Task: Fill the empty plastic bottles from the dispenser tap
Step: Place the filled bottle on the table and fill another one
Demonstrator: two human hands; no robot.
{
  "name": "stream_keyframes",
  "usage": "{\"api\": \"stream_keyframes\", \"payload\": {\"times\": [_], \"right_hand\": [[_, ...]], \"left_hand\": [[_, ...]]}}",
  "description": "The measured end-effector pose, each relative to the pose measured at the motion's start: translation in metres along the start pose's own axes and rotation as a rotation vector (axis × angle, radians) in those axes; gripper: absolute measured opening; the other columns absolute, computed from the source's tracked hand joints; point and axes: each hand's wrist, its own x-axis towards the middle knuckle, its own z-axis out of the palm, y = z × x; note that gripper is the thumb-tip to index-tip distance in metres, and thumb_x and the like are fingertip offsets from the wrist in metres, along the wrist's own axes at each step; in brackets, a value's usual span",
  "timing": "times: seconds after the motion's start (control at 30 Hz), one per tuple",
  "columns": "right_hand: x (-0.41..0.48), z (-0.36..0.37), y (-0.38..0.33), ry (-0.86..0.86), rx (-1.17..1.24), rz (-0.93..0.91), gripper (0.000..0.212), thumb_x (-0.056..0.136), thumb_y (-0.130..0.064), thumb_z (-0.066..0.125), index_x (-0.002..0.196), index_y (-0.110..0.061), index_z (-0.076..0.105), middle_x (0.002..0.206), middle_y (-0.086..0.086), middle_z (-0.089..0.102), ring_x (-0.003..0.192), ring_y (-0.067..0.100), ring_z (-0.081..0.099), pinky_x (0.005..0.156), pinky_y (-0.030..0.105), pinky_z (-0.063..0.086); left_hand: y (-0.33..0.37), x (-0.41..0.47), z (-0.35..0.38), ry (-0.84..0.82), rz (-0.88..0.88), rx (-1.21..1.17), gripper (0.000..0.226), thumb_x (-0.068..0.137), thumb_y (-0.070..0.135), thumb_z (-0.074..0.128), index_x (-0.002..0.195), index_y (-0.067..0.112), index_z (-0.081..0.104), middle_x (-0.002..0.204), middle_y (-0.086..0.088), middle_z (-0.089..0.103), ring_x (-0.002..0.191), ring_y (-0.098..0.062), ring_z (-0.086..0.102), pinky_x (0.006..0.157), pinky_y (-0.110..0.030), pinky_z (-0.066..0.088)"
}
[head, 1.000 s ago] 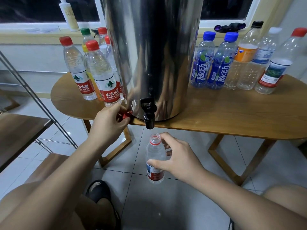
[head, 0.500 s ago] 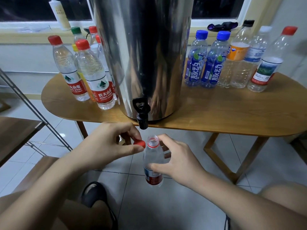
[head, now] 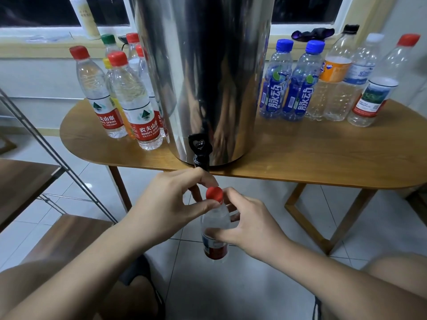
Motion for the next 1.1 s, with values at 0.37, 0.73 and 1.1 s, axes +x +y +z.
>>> {"api": "stream_keyframes", "payload": {"times": [0.37,0.73,1.1], "right_hand": [[-0.002,0.005,0.002,-0.047,-0.067,-0.001,0.05,0.08,-0.051,0.091,0.116,-0.04,0.058,0.109,-0.018,0.068,0.103,0.01,0.066,0.087,0.043,0.061],[-0.001,0.011,-0.003,-0.067,-0.096,-0.003,0.045,0.082,-0.05,0.089,0.109,-0.04,0.055,0.105,-0.015,0.066,0.099,0.011,0.065,0.084,0.043,0.06],[0.0,0.009,-0.005,-0.033,-0.101,0.03,0.064,0.075,-0.056,0.091,0.12,-0.049,0.047,0.112,-0.021,0.067,0.103,0.007,0.067,0.088,0.04,0.06]], "left_hand": [[-0.003,0.004,-0.003,-0.122,-0.034,0.136,0.025,0.087,0.052,0.083,0.109,0.04,0.078,0.097,0.023,0.069,0.093,-0.004,0.067,0.077,-0.024,0.054],[-0.007,0.001,-0.006,-0.181,-0.047,0.246,0.056,0.082,0.087,0.063,0.106,0.037,0.07,0.095,0.022,0.062,0.088,-0.005,0.061,0.072,-0.03,0.056],[-0.02,0.007,-0.006,-0.299,-0.055,0.081,0.046,0.085,0.027,0.093,0.122,0.048,0.075,0.111,0.028,0.071,0.107,-0.001,0.068,0.088,-0.03,0.059]]}}
